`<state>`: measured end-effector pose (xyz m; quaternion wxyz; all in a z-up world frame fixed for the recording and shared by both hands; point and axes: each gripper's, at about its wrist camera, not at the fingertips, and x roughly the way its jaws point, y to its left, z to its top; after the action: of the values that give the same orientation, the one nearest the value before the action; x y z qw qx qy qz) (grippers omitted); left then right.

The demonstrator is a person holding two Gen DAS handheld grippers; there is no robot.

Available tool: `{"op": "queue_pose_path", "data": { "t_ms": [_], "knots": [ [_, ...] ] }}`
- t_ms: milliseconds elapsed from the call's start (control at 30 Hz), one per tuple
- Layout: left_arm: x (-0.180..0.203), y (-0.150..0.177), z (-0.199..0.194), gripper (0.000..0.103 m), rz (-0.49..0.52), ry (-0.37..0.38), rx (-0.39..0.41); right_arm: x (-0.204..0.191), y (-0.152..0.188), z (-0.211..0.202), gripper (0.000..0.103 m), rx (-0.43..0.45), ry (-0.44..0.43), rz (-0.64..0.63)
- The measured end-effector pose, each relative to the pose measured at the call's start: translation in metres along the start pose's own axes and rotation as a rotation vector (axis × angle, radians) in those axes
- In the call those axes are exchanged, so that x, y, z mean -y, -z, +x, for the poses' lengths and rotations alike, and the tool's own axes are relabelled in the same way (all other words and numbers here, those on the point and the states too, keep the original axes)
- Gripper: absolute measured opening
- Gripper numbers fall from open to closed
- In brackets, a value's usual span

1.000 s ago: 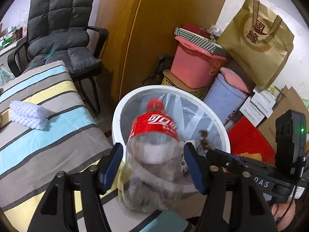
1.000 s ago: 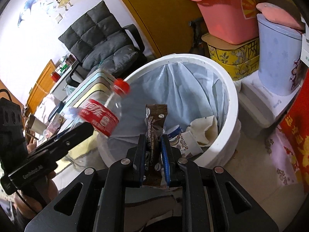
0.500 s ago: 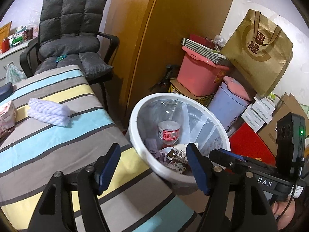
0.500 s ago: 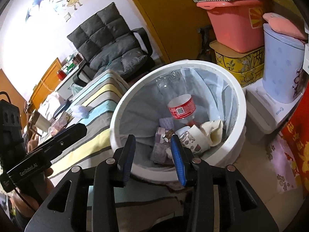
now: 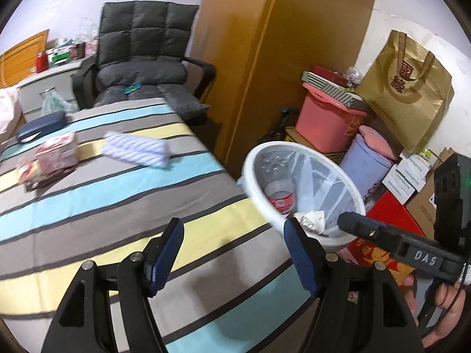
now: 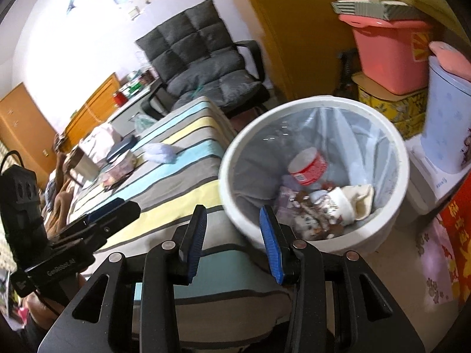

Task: Collect trash
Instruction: 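Move both tools back over the table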

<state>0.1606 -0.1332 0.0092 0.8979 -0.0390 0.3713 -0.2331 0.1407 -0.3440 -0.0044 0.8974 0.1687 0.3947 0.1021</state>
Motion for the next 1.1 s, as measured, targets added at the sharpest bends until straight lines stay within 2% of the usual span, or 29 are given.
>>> {"op": "queue_pose_path", "data": {
  "t_ms": [167,367,633,1033,1067,1100],
  "knots": [
    [-0.022,0.015,-0.015,0.072,-0.045,-0.038,-0.002,-0.022,0.005,0.007,0.04,-0.02,-0.044,-0.053],
    [-0.044,0.027,-0.035,0.072,-0.048,-0.069,0.007,-0.049,0.008,0.018,0.04,-0.054,-0.08,-0.122],
    [-0.074,0.035,-0.064,0.072,-0.081,-0.15,0.048,-0.078,0.011,0.028,0.04,-0.058,-0.102,-0.208],
    [-0.122,0.036,-0.085,0.072,-0.151,-0.211,0.063,-0.105,0.003,0.039,0.04,-0.076,-0.124,-0.295],
    [-0.126,0.035,-0.086,0.072,-0.156,-0.215,0.064,-0.107,0.002,0.041,0.042,-0.076,-0.124,-0.307],
    [-0.13,0.034,-0.086,0.072,-0.162,-0.221,0.064,-0.109,0.0,0.043,0.048,-0.079,-0.124,-0.318]
  ]
}}
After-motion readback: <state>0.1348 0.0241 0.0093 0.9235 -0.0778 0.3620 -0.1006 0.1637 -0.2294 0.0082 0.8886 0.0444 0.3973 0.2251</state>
